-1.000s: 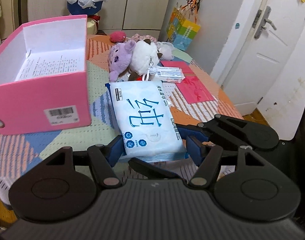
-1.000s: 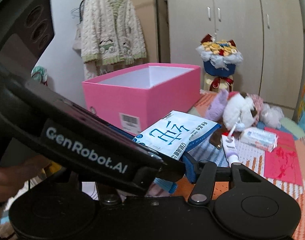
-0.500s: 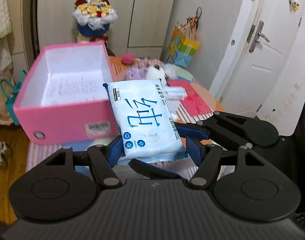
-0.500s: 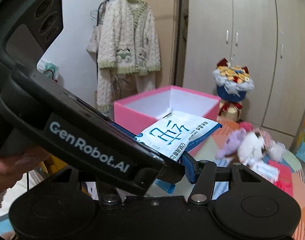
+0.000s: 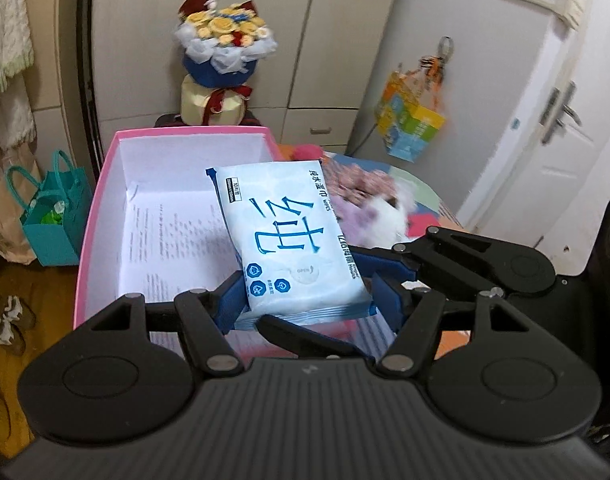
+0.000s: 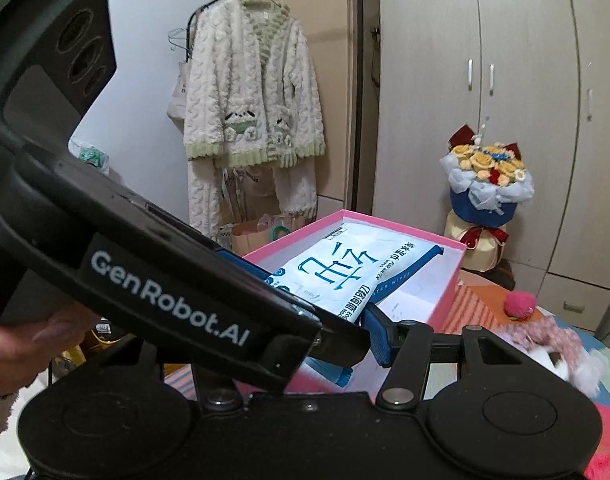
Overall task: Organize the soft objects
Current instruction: 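Carry the wipes pack into the pink box and open the left gripper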
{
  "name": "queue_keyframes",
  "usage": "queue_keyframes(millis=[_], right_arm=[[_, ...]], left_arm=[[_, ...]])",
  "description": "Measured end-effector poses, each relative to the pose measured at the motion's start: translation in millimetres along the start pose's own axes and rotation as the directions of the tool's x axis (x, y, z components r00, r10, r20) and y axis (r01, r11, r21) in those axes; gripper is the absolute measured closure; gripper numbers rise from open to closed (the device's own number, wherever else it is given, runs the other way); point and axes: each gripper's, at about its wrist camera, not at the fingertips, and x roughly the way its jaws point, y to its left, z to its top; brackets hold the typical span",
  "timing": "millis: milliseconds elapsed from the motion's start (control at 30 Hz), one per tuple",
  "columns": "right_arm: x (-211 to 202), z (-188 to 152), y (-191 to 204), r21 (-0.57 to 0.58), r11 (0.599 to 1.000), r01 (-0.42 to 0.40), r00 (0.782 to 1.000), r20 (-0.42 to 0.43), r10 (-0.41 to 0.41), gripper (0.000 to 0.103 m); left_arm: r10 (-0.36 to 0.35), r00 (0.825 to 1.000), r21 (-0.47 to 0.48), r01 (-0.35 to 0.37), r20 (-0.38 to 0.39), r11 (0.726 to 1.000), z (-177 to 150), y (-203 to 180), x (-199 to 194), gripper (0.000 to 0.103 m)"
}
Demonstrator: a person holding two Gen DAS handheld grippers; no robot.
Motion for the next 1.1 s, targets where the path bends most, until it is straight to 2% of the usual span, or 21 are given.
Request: queue_keyframes(millis=[233,500,633,767,933,1000,1100], right_arm=[[78,17,-39,0.015,0.999,-0.038,0.994,-0.099,0.039,0.042],[134,19,-64,0.012,0.998,-0.065,0.971,-0.231,0.066,0.042],[146,20,-64,-0.028,0.998,-0.063,0.96,-0.275,0.053,0.042],[155,21,-61,-0.087,0.996,-0.033,0.954,-0.301,0.005,0.041],[157,22,-63,-0.101,0.995,0.003,0.946,-0.321,-0.036,0.039],[152,22,-62,-0.113,0.993,0.037,0.949,-0.306,-0.07,0.03],[140,20,-61,-0.108,0.994,0.027,0.953,-0.298,-0.058,0.029]], left_arm=[[-0.009,0.998,-0.106,0.003,-0.056,0.994,31,52,60,0.037],[-0.043,0.99,-0.215,0.013,-0.135,0.977,40,86,108,0.037],[-0.055,0.987,-0.228,0.019,-0.153,0.974,42,94,119,0.037],[-0.041,0.986,-0.217,0.005,-0.164,0.976,47,94,127,0.037],[0.004,0.985,-0.191,-0.038,-0.174,0.981,49,92,131,0.032],[0.014,0.986,-0.183,-0.046,-0.169,0.982,49,92,124,0.023],[0.049,0.989,-0.147,-0.069,-0.141,0.987,47,87,110,0.02]])
